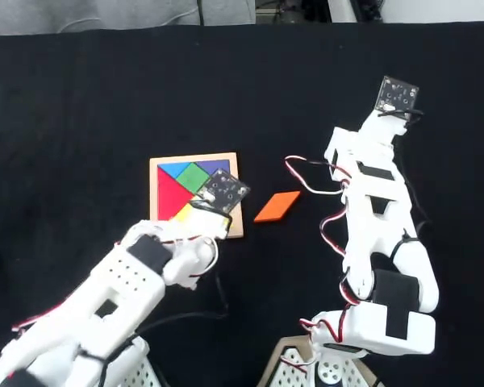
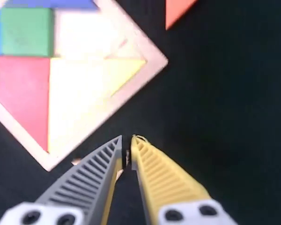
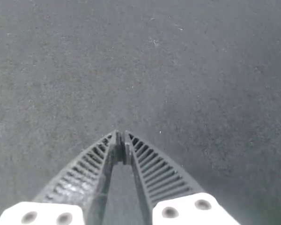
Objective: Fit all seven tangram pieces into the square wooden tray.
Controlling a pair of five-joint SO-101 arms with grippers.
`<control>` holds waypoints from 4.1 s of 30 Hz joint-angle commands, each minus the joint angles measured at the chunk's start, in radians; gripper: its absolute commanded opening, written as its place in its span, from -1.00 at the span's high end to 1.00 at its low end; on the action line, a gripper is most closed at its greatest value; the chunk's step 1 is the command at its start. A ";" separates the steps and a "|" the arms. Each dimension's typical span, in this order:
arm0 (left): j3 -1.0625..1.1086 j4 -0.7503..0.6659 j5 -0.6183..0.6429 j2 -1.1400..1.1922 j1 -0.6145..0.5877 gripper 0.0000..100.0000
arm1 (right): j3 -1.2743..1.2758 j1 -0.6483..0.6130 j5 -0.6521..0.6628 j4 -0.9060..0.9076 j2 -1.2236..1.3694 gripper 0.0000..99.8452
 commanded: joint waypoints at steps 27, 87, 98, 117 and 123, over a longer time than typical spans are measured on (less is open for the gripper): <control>-0.193 0.210 -0.273 0.413 -0.114 0.91 | -0.062 -0.015 0.009 -0.012 -0.004 0.98; 0.022 -0.029 -0.434 0.152 -0.389 0.39 | -0.062 -0.018 0.009 -0.012 0.001 0.98; 0.033 -0.028 -0.477 0.155 -0.389 0.39 | -0.062 -0.018 0.009 -0.012 0.002 0.98; -0.113 0.028 -0.479 0.388 -0.387 0.45 | -0.062 -0.018 0.009 -0.012 -0.001 0.98; -0.111 0.029 -0.479 0.390 -0.387 0.78 | -0.062 -0.018 0.009 -0.012 -0.001 0.98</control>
